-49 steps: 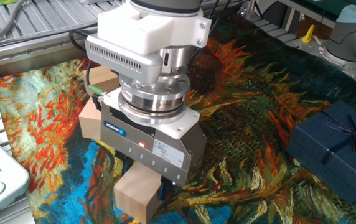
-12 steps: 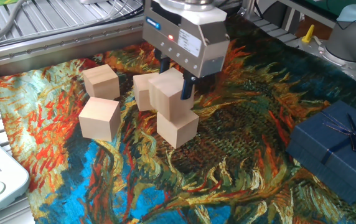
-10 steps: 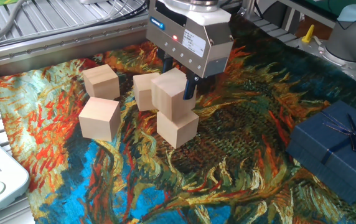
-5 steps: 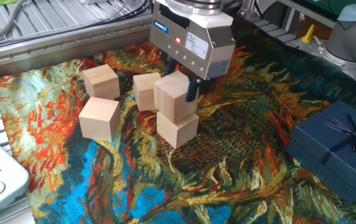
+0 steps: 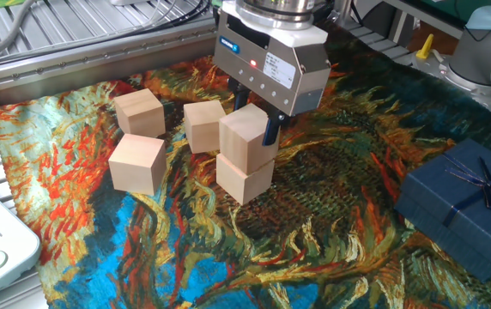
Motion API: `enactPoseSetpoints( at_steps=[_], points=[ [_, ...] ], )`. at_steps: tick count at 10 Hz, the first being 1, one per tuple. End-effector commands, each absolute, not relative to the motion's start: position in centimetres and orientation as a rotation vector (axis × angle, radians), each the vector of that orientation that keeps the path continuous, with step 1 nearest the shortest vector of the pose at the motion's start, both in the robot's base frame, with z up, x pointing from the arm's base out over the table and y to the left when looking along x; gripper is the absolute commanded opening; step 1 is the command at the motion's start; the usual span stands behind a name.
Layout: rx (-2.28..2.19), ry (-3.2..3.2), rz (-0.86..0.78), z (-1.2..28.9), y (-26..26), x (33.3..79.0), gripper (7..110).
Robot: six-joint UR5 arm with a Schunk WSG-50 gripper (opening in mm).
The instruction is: Stack the blocks in a vertical line of five
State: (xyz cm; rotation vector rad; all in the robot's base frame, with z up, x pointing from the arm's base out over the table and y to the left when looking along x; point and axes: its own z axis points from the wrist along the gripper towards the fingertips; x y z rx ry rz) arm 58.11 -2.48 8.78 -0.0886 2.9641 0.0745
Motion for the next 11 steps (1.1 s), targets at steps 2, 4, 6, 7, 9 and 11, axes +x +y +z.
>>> enactPoseSetpoints(
  at_steps=[2, 4, 6, 7, 9, 11],
  points=[
    [-0.068, 2.938, 0.115, 9.18, -2.63, 59.0, 7],
    [-0.062, 2.94, 0.107, 8.87, -2.8, 59.12, 7],
    [-0.055, 2.956, 0.098, 8.63, -2.93, 58.67, 7],
    [-0.056, 2.96, 0.093, 8.53, -3.0, 58.58, 7],
    [-0.056, 2.963, 0.096, 8.49, -2.94, 58.49, 7],
    [-0.057, 2.964, 0.105, 8.54, -2.7, 58.38, 7]
  ],
)
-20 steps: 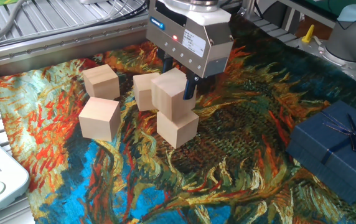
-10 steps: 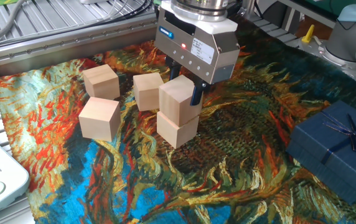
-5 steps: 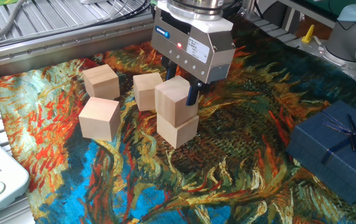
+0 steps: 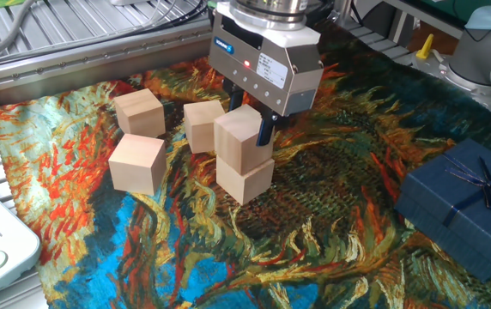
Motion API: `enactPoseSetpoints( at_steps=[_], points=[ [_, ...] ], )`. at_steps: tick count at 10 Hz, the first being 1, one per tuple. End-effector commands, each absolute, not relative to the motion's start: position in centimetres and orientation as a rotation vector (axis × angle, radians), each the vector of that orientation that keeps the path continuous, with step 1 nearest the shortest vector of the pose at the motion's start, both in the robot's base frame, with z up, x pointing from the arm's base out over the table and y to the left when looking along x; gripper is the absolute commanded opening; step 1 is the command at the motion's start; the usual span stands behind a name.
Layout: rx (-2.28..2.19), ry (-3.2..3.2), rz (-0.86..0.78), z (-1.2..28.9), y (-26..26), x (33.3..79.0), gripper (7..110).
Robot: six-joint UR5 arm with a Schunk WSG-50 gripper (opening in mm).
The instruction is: Stack the blocks in a vertical line of five
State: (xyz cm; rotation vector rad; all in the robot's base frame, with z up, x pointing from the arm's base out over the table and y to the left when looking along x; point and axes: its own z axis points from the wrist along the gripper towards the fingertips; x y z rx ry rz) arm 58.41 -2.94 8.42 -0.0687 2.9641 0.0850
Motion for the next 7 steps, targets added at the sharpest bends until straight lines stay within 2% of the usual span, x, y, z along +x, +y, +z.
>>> enactPoseSetpoints(
  at_steps=[1, 7],
  points=[
    [-0.056, 2.962, 0.114, 8.57, -2.54, 58.41, 7],
    [-0.059, 2.959, 0.111, 8.28, -2.36, 58.56, 7]
  ],
)
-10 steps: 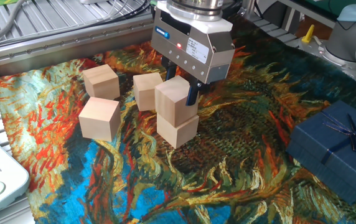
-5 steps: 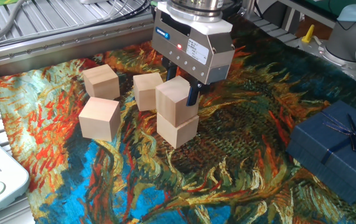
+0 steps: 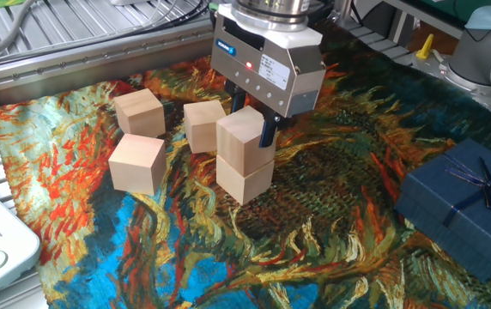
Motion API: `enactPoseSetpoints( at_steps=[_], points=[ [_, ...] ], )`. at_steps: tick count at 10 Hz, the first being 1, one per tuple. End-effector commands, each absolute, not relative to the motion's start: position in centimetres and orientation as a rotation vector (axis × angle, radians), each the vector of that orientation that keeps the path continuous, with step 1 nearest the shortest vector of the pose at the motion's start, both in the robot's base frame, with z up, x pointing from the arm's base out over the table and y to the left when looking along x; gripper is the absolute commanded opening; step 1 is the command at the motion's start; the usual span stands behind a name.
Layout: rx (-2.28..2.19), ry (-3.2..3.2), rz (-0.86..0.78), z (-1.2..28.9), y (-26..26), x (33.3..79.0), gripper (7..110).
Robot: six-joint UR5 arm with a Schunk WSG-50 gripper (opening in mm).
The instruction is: Stack the blocks in a vertical line of five
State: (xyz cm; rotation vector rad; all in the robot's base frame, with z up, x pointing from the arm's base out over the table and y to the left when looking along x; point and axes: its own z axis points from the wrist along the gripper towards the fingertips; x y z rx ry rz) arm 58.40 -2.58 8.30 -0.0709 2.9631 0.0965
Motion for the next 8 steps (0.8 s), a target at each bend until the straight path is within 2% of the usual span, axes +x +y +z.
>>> enactPoseSetpoints(
  at_steps=[1, 8],
  points=[
    [-0.061, 2.958, 0.111, 8.2, -2.35, 58.56, 7],
    [-0.087, 2.977, 0.11, 8.24, -2.57, 57.85, 7]
  ],
)
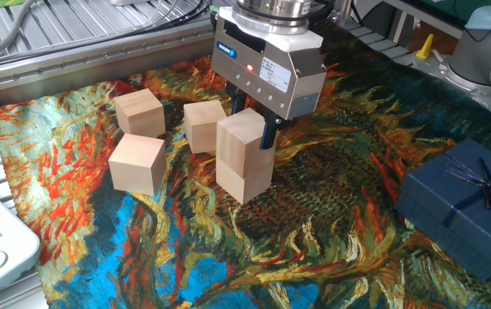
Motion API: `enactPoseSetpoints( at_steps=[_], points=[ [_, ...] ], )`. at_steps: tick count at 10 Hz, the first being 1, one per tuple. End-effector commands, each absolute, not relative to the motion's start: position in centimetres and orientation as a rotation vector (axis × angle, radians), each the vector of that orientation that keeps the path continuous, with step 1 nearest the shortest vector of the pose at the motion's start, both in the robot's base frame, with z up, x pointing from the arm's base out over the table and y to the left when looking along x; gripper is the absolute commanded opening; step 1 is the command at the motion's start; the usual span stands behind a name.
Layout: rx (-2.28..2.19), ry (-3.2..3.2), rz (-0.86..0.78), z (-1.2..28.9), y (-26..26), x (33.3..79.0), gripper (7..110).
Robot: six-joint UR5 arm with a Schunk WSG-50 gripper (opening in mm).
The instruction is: Stack the blocks in a vertical line of five
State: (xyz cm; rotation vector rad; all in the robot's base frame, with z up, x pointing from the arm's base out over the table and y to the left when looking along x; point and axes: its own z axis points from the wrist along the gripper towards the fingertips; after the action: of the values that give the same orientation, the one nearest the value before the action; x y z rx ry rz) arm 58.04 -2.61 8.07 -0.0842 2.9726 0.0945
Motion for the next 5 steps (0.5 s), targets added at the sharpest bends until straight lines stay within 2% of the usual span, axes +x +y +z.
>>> enactPoseSetpoints(
  at_steps=[1, 5],
  points=[
    [-0.093, 2.981, 0.103, 8.2, -2.68, 57.79, 7],
    [-0.082, 2.984, 0.105, 8.16, -2.72, 57.75, 7]
  ],
)
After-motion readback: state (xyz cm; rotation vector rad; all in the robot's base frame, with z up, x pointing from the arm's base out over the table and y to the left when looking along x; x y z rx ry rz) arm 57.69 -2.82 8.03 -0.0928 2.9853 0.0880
